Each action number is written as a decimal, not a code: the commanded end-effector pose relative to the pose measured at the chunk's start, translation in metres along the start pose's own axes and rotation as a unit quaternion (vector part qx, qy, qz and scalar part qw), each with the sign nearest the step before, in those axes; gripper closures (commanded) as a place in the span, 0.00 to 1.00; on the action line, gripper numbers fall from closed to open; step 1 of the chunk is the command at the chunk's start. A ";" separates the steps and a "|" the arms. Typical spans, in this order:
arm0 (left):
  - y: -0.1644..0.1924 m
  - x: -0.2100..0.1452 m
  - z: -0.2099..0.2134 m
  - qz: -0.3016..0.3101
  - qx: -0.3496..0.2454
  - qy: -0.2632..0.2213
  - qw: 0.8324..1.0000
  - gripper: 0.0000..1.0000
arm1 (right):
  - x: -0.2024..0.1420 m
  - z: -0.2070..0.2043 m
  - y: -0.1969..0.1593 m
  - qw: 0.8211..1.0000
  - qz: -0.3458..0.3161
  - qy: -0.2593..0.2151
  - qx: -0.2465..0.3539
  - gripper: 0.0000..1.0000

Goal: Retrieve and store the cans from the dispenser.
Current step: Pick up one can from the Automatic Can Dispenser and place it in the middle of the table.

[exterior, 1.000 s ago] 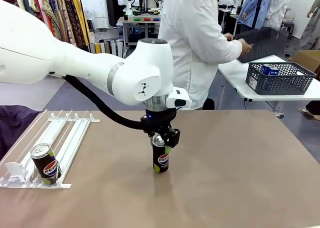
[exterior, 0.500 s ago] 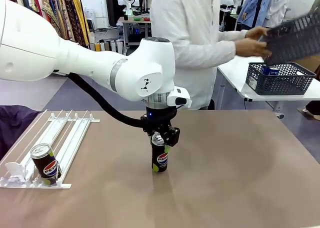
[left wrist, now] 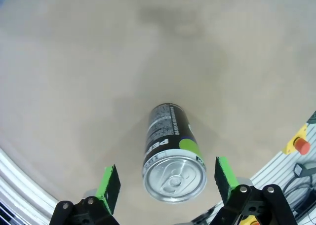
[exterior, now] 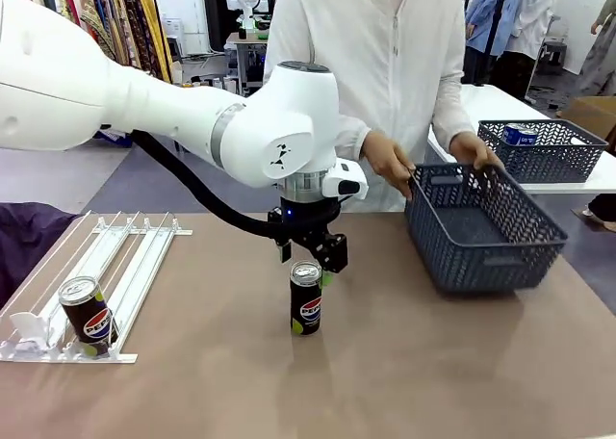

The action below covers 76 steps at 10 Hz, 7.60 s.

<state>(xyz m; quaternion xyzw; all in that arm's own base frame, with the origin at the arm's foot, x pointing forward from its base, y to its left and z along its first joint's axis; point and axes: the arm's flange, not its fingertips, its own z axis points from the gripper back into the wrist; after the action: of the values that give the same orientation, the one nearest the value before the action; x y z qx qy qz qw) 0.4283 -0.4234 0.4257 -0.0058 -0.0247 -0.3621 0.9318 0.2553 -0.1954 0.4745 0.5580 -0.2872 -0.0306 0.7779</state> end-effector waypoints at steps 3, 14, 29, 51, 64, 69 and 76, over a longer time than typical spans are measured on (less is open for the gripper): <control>0.048 -0.041 0.066 0.048 -0.019 -0.021 0.998 0.00 | 0.003 -0.001 0.001 1.000 0.010 -0.011 0.011 0.00; 0.349 -0.443 0.034 0.290 -0.453 -0.300 0.788 0.00 | 0.003 -0.001 0.001 1.000 0.010 -0.011 0.011 0.00; 0.346 -0.462 0.025 0.304 -0.440 -0.300 0.790 0.00 | 0.003 -0.001 0.001 1.000 0.010 -0.011 0.011 0.00; 0.223 -0.286 -0.004 0.324 -0.023 -0.014 0.946 0.00 | 0.003 -0.001 0.001 1.000 0.010 -0.011 0.011 0.00; 0.231 -0.294 0.000 0.355 -0.011 -0.006 0.935 1.00 | 0.003 -0.001 0.001 1.000 0.010 -0.011 0.011 0.00; 0.201 -0.329 0.107 0.323 0.041 -0.120 0.938 1.00 | 0.003 -0.001 0.001 1.000 0.010 -0.011 0.011 0.00; 0.173 -0.363 0.182 0.324 0.067 -0.224 0.917 1.00 | 0.003 -0.001 0.001 1.000 0.010 -0.011 0.011 0.00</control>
<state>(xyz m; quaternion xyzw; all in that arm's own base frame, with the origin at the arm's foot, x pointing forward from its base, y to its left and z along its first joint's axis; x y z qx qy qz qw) 0.2724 -0.0405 0.5884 -0.0415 -0.2524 -0.0217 0.9665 0.2552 -0.1956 0.4742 0.5578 -0.2869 -0.0314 0.7782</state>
